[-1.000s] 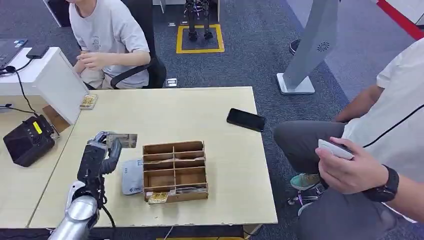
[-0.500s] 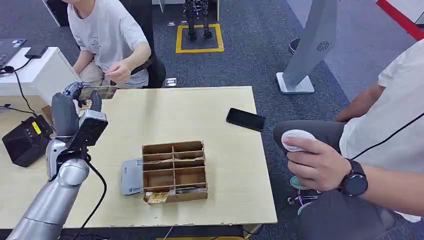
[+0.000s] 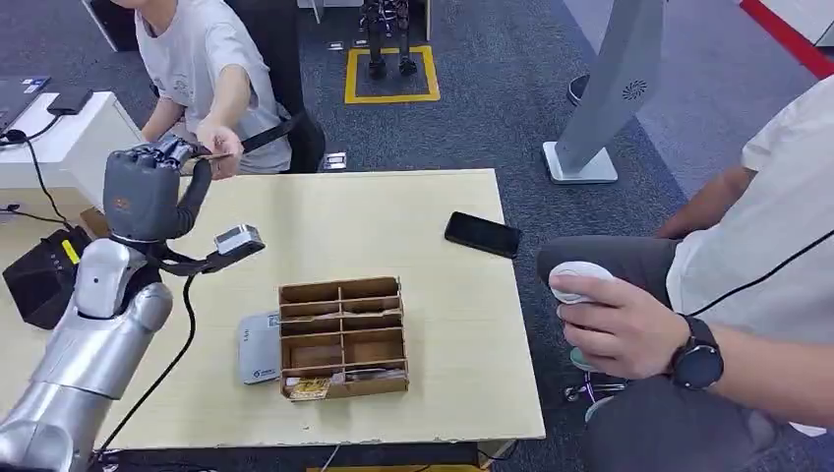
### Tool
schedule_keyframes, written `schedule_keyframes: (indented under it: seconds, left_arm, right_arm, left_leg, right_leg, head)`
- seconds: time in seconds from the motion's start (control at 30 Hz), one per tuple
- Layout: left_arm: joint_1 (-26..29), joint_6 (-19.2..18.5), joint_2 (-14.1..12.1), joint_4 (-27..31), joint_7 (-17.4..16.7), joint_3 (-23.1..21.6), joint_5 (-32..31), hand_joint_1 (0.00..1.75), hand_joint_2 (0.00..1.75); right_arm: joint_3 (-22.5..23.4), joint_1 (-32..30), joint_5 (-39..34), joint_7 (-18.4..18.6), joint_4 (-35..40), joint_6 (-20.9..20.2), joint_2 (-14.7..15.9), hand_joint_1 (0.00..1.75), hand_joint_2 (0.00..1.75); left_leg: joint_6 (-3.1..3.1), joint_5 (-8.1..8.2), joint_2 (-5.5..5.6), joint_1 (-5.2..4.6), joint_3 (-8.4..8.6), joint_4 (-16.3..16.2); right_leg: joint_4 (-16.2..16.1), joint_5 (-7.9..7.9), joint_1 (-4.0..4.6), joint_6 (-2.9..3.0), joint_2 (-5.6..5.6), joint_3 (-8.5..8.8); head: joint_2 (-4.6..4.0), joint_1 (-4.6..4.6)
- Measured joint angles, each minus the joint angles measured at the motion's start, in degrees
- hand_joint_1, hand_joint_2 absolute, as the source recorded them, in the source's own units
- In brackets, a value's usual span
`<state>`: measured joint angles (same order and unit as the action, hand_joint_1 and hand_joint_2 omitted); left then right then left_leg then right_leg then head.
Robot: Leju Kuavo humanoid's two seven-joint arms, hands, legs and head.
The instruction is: Pass the card to the sensor for recognition and then transmit it.
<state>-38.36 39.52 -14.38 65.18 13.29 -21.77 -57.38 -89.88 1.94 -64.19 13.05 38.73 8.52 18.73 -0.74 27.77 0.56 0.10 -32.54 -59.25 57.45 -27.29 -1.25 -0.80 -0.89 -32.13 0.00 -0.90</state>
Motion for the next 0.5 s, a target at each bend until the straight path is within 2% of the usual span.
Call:
schedule_keyframes:
  seconds: [0.1,0.5]
  left_arm:
    - [-0.6,0.0,0.8,-1.7,0.7,0.7,-2.2,1.75,1.75]
    - [-1.3,0.0,1.3,-5.2,-0.7,0.6,-1.3,1.75,1.75]
  right_arm:
    - [0.0,0.2,0.1,-0.2,-2.0,-0.9,-0.8,0.00,0.00]
    - [0.0,0.3,0.0,-0.2,-5.2,-1.7,-2.0,0.00,0.00]
  left_leg:
    - [0.00,0.00,0.01,0.00,-0.02,0.0]
    - [0.00,0.00,-0.01,0.00,-0.07,0.0]
  right_leg:
    - [0.0,0.00,0.00,0.00,0.00,-0.01]
    - [0.0,0.01,0.00,0.00,-0.02,-0.10]
  head:
    - [0.00,0.02]
    - [0.00,0.00]
